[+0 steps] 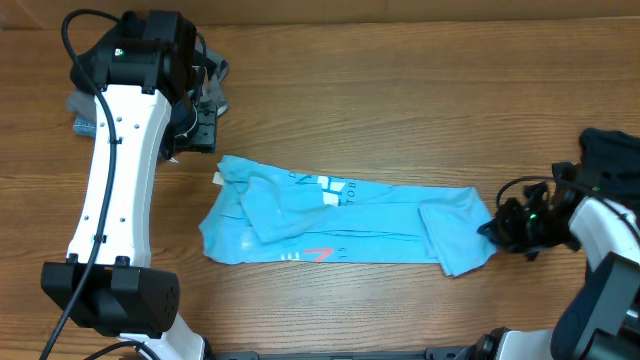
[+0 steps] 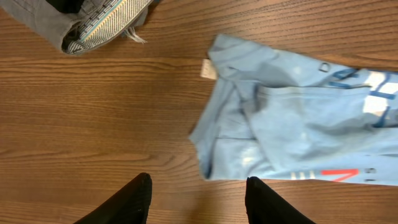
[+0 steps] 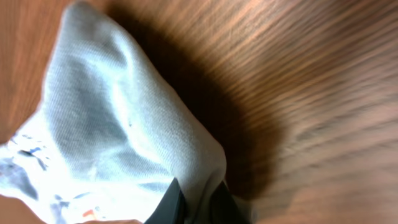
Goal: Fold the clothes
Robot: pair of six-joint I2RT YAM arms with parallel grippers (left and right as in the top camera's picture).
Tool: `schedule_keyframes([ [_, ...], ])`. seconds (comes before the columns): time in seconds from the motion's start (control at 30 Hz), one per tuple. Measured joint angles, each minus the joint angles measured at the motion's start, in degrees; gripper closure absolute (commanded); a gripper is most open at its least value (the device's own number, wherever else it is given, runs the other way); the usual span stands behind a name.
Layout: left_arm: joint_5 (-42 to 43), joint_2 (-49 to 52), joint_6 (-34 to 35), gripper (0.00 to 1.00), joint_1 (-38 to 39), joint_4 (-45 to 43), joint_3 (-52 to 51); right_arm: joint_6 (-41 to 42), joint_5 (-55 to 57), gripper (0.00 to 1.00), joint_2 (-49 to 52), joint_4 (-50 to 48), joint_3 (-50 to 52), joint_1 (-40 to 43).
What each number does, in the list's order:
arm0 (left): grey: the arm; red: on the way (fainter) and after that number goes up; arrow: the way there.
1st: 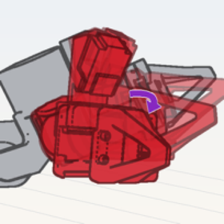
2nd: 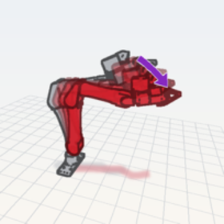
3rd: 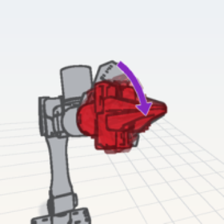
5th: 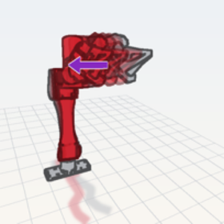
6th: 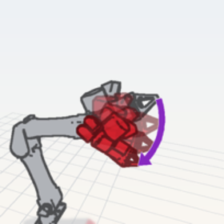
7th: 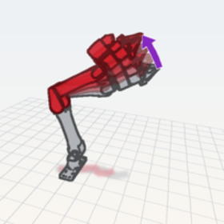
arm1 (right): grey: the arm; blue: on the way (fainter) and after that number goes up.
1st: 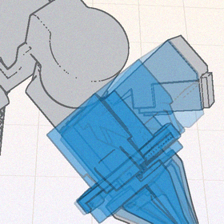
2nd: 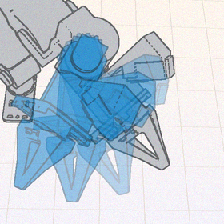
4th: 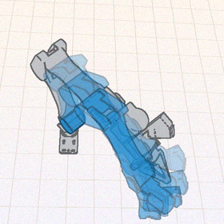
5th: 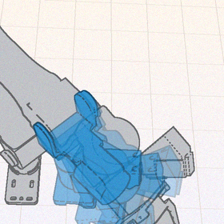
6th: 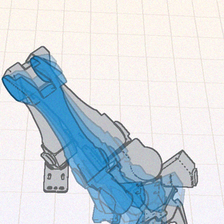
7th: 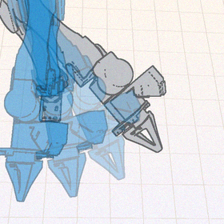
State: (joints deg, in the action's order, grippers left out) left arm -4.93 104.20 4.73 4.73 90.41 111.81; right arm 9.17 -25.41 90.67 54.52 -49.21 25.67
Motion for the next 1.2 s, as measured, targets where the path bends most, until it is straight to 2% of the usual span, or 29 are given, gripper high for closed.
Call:
schedule_keyframes([
  [0.2,0.0,0.0,0.0,0.49,0.0,0.0,0.0,1.1,2.8,0.96,-5.7,5.9,-7.2,-0.3],
  [0.37,0.0,0.0,0.0,0.49,0.0,-0.3,0.0,1.8,3.9,0.96,-11.2,8.1,-7.8,-5.4],
  [0.5,0.0,0.0,0.0,0.49,0.0,-0.5,0.0,4.3,7.8,0.96,-11.6,6.8,-7.7,-14.6],
  [0.7,0.0,0.0,0.0,0.49,0.0,-0.5,0.0,11.2,16.3,0.96,-11.3,-0.6,-5.3,-32.8],
  [0.83,0.0,0.0,0.0,0.48,0.0,-0.5,0.0,15.2,21.7,0.96,-9.3,-4.3,-5.0,-41.4],
  [1.03,0.0,0.0,0.0,0.49,0.0,-0.5,0.0,17.6,25.9,0.84,-5.9,-8.2,-4.9,-50.6],
  [1.1,0.0,0.0,0.0,0.48,0.0,-0.5,0.0,17.0,26.4,0.76,-5.3,-9.1,-4.8,-53.4],
  [1.2,0.0,0.0,0.0,0.48,0.0,-0.5,0.0,14.4,26.9,0.73,-5.0,-10.7,-4.8,-58.5],
])
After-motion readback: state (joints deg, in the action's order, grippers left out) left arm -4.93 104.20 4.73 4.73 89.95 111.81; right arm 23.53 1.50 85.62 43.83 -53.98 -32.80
